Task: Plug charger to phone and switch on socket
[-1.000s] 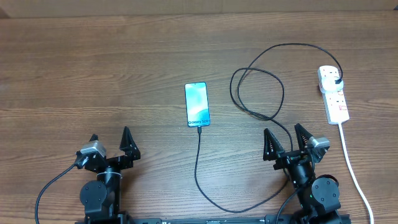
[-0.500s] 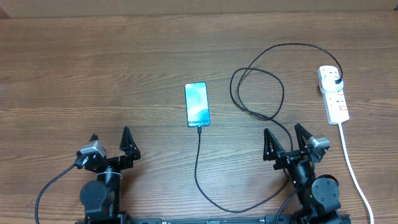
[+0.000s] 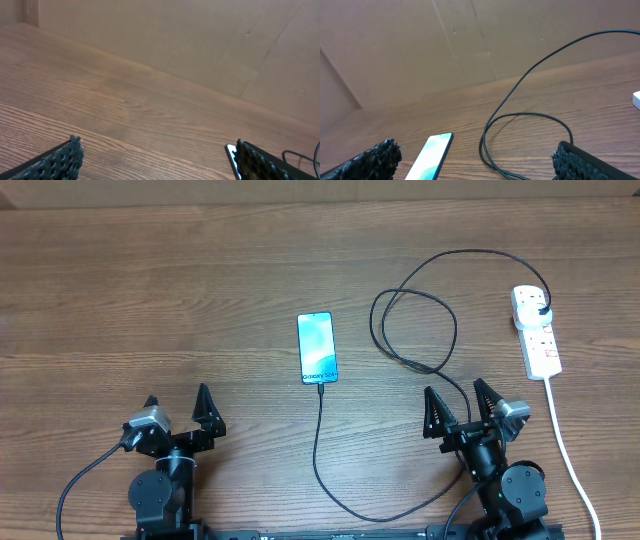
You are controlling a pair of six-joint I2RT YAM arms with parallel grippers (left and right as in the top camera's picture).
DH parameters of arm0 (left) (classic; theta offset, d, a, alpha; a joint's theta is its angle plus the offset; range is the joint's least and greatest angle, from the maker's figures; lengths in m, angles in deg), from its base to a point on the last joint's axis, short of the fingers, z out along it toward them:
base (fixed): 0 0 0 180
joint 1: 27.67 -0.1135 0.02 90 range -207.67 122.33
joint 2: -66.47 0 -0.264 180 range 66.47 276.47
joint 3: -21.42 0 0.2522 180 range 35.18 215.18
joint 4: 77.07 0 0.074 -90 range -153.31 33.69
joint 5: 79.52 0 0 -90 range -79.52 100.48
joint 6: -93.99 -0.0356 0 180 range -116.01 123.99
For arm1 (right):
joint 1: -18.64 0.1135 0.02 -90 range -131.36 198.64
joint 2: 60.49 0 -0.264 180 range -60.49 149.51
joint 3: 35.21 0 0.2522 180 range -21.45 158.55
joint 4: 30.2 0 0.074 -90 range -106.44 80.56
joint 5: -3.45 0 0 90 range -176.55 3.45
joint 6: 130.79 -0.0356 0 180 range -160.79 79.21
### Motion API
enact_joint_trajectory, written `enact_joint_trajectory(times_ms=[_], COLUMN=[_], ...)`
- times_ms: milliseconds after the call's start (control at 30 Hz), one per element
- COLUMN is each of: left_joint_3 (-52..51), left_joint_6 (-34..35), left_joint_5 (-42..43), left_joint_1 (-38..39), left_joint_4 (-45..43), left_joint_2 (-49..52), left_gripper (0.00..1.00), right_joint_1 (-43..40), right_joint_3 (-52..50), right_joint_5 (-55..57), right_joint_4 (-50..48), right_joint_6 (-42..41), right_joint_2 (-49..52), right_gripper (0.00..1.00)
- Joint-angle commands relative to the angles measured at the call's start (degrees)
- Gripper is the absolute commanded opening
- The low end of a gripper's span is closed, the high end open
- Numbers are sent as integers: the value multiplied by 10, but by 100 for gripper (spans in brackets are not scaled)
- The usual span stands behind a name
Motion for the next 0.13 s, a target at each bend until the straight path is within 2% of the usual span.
enact_joint_trajectory(times_ms=[0, 100], left_joint_3=[-2, -2], left_joint_6=[-13, -13], left_joint_5=[0, 0], left_joint_1=[-3, -3], left_joint_4=[1, 1], left_joint_2=[-6, -6], left_gripper=[100, 99], right_joint_1=[2, 2], right_joint_3=[-6, -6], right_joint_5=[6, 6], right_joint_4=[-3, -3], right_joint_6=[2, 2], right_joint_2=[-6, -6], right_gripper=[100, 100])
